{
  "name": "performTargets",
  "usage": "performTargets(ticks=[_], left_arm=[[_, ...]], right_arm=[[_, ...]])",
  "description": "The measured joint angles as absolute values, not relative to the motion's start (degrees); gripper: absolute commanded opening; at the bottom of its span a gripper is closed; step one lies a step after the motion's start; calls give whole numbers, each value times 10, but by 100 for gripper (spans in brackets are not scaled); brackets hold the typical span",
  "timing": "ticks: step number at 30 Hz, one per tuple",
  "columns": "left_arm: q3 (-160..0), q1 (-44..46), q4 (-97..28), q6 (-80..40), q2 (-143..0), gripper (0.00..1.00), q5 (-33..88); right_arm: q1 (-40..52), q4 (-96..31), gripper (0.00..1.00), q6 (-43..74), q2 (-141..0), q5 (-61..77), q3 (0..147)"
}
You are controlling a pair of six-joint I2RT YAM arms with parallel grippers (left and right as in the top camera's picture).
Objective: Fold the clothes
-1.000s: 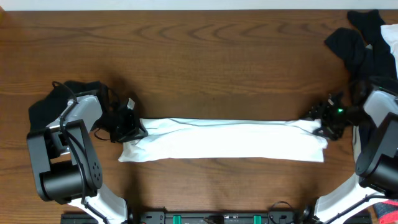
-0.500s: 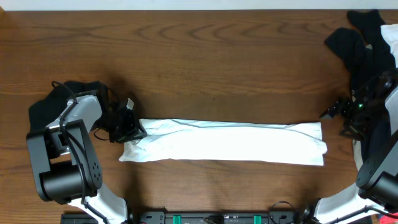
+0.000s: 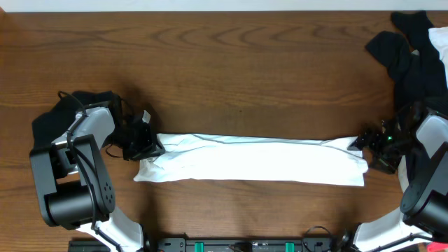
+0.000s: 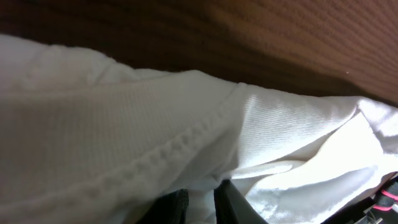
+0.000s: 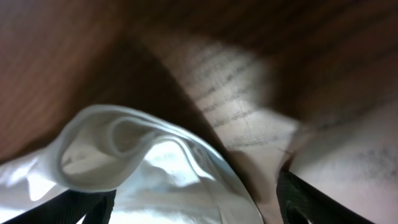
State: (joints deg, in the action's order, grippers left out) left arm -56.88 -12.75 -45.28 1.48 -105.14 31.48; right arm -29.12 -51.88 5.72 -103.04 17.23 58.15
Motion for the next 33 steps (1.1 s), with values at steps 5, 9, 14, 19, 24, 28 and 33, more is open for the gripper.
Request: performTargets(ticks=[5, 9, 14, 19, 24, 28, 33], left_arm=[[-569, -128, -452, 15, -1051, 19, 315], [-569, -128, -452, 15, -1051, 19, 315], [-569, -128, -452, 15, -1051, 19, 315], [-569, -128, -452, 15, -1051, 19, 314], [-569, -128, -452, 15, -1051, 18, 314], [-569, -128, -452, 15, -1051, 19, 314], [-569, -128, -453, 15, -1051, 19, 314]], right_arm=[[-291, -473, 67, 56, -1011, 186, 553], [-291, -452, 66, 56, -1000, 212, 531], [-291, -446, 64, 54, -994, 241, 515], [-291, -444, 65, 51, -992, 265, 505], [-291, -444, 64, 51, -992, 271, 503], [-291, -443, 52, 50, -992, 267, 503], [-291, -437, 1, 46, -997, 248, 495]])
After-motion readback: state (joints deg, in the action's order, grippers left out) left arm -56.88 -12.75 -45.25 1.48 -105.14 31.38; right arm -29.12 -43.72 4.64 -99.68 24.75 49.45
